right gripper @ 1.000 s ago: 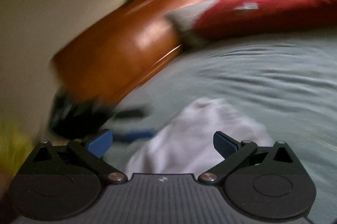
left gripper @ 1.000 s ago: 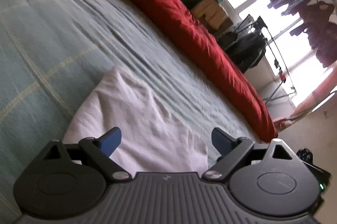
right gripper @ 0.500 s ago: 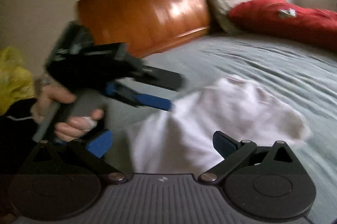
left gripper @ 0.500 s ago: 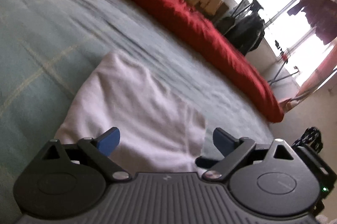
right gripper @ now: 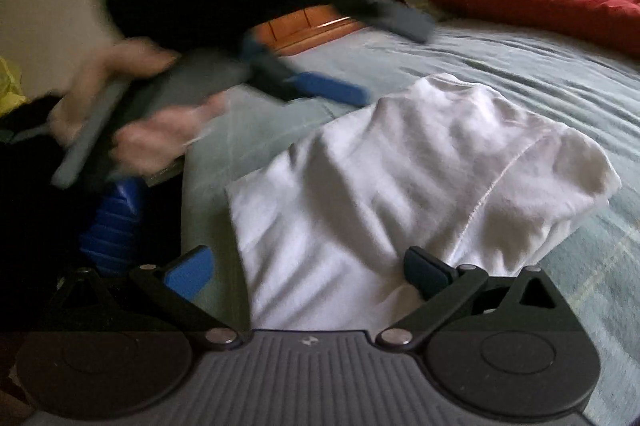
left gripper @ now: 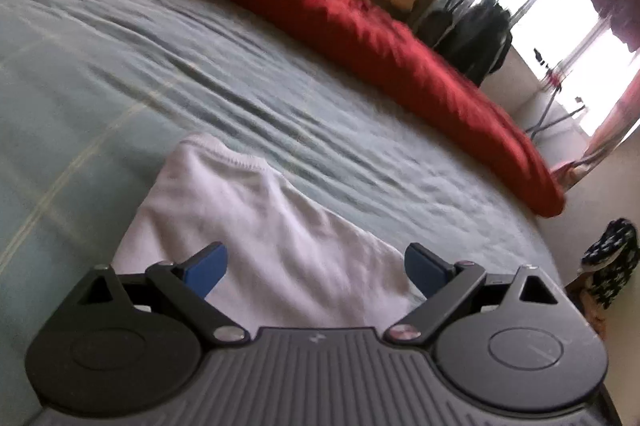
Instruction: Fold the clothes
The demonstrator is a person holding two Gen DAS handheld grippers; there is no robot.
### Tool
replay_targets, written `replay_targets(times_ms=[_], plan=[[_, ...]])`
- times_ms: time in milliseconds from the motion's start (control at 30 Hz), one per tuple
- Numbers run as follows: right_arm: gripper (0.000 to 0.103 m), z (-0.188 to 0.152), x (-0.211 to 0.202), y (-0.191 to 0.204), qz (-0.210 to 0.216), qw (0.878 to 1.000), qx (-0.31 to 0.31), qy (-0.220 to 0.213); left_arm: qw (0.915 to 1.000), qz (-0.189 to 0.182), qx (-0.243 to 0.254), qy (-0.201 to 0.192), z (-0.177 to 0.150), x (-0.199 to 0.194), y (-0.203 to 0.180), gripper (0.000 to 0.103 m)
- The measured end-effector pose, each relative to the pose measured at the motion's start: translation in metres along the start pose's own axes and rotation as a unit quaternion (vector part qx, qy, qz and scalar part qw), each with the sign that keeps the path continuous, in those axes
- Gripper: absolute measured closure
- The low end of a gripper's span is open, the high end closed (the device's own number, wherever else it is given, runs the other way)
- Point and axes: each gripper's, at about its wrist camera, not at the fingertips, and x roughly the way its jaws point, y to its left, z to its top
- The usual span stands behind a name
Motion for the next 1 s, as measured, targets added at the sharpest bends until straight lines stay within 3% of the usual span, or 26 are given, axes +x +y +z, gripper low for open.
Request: replay_targets(times_ms=[133, 200, 367, 500, 700, 800, 1000], plan=[[0.000, -0.005, -0.005, 0.004, -0.007, 1.000, 0.002, -0.011, 0.9986, 0.041, 0.021, 0.027, 0.012, 0.037, 0.002, 0.008], [0.000, -0.006, -0.007, 0.006, -0.007, 1.000, 0.000, -0.014, 0.9983, 0.048, 0.030, 0.015, 0.014, 0.039, 0.000, 0.008], [0.000, -0.003, -0.023, 0.006, 0.002, 1.000, 0.009, -0.022, 0.9977, 0.033, 0.055, 0.018, 0.013, 0.025, -0.028, 0.008], [0.000, -0.009, -0.067, 0.023, -0.007, 0.999, -0.002, -0.033, 0.9933, -0.007, 0.100, 0.057, -0.009, 0.034, -0.063, 0.008], [0.000, -0.021, -0.111, 0.027, -0.031, 0.999, 0.016, -0.036, 0.9895, 0.046, 0.119, 0.068, -0.026, 0.067, -0.075, 0.008], [0.000, -0.029, -0.133, 0.032, -0.054, 0.998, 0.018, -0.036, 0.9913, 0.053, 0.103, 0.063, -0.025, 0.052, -0.085, 0.008], [0.000, -0.057, -0.176, 0.042, -0.087, 0.995, 0.025, -0.052, 0.9853, 0.051, 0.153, 0.055, -0.063, -0.007, -0.136, 0.007]])
